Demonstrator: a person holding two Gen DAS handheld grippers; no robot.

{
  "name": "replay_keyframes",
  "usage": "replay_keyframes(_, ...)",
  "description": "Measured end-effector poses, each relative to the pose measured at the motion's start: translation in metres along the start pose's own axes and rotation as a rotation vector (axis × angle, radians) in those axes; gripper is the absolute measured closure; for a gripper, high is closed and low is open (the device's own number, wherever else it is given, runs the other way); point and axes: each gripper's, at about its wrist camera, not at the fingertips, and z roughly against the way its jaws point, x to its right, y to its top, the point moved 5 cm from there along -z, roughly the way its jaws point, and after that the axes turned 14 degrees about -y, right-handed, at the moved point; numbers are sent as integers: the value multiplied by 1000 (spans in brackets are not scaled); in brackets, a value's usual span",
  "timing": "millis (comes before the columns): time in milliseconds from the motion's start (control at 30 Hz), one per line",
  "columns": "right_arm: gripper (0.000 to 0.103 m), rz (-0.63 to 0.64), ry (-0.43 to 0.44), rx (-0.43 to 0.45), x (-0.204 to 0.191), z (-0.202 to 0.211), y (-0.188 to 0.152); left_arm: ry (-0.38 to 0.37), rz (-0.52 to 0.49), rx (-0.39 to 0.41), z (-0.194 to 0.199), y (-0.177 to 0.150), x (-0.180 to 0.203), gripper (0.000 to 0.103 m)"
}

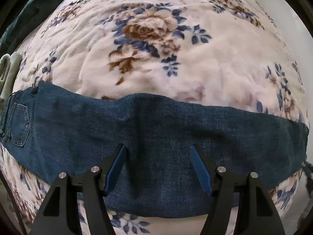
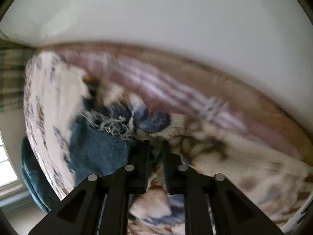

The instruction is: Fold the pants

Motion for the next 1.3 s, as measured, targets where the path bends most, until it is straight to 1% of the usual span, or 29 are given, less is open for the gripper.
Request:
replay_keyframes(33,86,16,9,55,-3,19,1,0,-4,1,0,0,1,38)
replay_keyframes(67,84,36,29,82,-9,30,-1,-1,-5,2,-1,-1,1,38)
replay_keyframes(133,69,96,66,108,-27,45,-6,-4,-5,-3,-2,-2,2,38)
replay_keyframes(167,68,141,93,98,-41,45,-9,-6,-4,-4,-2,-3,3,38)
replay_keyframes(233,68,190,70,74,-56,34,-11,-7,-5,-1,-1,-3,5,38)
replay_keyframes(267,68,207,49,40,-62,21,-13,-8,-5,-3,-1,-4,5,38)
replay_keyframes(367,68,208,-42,-26,-68,-15,-11,-6,-1,-5,1,-6,5,38)
replay_keyframes(433,68,195,-66,-24,-69,-23,-10,-2,-4,-9,1,-6,4,38)
replay_keyframes(500,68,164,-84,-4,-69,-18,-11,0,-1,-10,0,-5,3,38)
replay_keyframes(567,68,138,-123,45,-68,-6,-11,2,4,-13,0,-5,1,38)
replay_keyframes(600,66,142,-144,68,-70,-1,-11,1,10,-14,-1,-6,0,38)
replay_keyframes(633,58,150,-172,86,-67,2,-8,0,15,-14,-1,-6,-1,38)
replay_keyframes(667,55,155,-154,86,-66,1,-7,-1,18,-13,-2,-5,-3,38)
replay_keyframes(700,49,164,-128,62,-66,-3,-6,-1,18,-14,-2,-5,-3,38)
replay_keyframes(733,48,176,-131,27,-67,-12,-6,1,16,-16,-3,-4,-2,38)
replay_keyframes(800,48,185,-125,17,-66,-21,1,3,8,-17,-4,-3,-2,38)
replay_keyframes(833,51,193,-129,26,-69,-22,2,4,3,-16,-5,-2,0,38)
replay_keyframes(867,56,207,-143,51,-71,-21,2,5,-2,-16,-5,-3,2,38)
replay_keyframes(933,89,267,-219,124,-84,-14,0,5,-8,-19,-7,-3,4,38)
replay_keyframes(967,92,308,-255,169,-90,-9,-4,3,-10,-21,-8,-2,1,38)
replay_keyframes(1000,92,332,-267,204,-93,-1,-9,2,-11,-22,-8,-3,2,38)
replay_keyframes(1033,93,338,-267,221,-94,4,-13,2,-13,-23,-8,-3,2,38)
replay_keyframes(1100,94,324,-224,241,-89,19,-20,-1,-11,-23,-8,-3,3,38)
replay_keyframes(1167,96,287,-178,246,-77,37,-23,-5,-8,-23,-7,-3,2,38)
replay_keyframes(1200,98,270,-177,262,-70,45,-22,-6,-7,-23,-7,-1,1,38)
replay_keyframes(1233,102,255,-193,281,-62,52,-21,-6,-7,-22,-7,0,2,38)
replay_keyframes(1267,102,239,-235,310,-48,57,-12,-6,-8,-22,-7,0,2,38)
replay_keyframes(1300,102,232,-233,290,-39,53,-6,-8,-7,-25,-8,0,0,38)
